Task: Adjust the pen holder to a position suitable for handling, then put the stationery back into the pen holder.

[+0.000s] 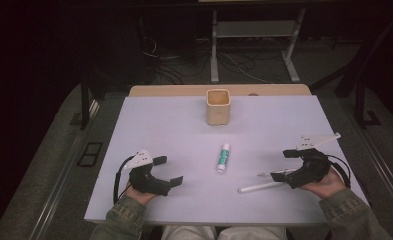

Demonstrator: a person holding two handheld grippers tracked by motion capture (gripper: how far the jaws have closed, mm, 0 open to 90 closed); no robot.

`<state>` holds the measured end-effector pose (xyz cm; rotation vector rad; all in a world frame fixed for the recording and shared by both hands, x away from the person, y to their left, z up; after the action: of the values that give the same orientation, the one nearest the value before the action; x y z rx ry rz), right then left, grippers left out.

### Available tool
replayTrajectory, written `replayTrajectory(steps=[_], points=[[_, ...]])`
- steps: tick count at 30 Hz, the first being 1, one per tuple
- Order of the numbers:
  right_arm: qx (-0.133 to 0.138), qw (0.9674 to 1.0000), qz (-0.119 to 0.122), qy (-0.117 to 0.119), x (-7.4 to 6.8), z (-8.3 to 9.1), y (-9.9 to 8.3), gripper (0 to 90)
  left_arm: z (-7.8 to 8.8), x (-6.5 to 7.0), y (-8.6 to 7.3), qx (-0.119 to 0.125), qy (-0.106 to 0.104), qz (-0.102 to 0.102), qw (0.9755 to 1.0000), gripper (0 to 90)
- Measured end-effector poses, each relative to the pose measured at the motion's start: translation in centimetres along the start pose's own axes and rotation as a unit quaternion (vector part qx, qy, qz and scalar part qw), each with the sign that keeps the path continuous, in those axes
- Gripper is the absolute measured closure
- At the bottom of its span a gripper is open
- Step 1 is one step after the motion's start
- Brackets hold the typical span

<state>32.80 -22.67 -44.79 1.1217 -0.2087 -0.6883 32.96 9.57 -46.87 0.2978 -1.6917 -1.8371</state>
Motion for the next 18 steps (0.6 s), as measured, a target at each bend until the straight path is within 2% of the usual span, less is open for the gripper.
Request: replayTrajectory(steps=[9,18], points=[[-0.024,0.9995,0.013,0.017,-0.2,-0.5,0.2,0.4,0.0,-0.1,0.0,-0.001,-0.001,-0.001,1.0000,0.0],[-0.058,0.9971,0.036,0.033,-0.4,-1.4,0.3,0.4,0.0,-0.1,-0.1,-0.002,0.003,-0.003,1.0000,0.0]])
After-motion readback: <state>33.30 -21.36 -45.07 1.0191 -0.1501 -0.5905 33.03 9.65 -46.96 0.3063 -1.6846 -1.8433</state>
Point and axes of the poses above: each handheld gripper's, and its own axes: z roughly backward along the jaws, y roughly out of its top, x roughly to its right, the point moved 10 cm from there along -z, roughly forward along the jaws, and after that the axes turned 15 degrees about x, right-handed, at the moved point
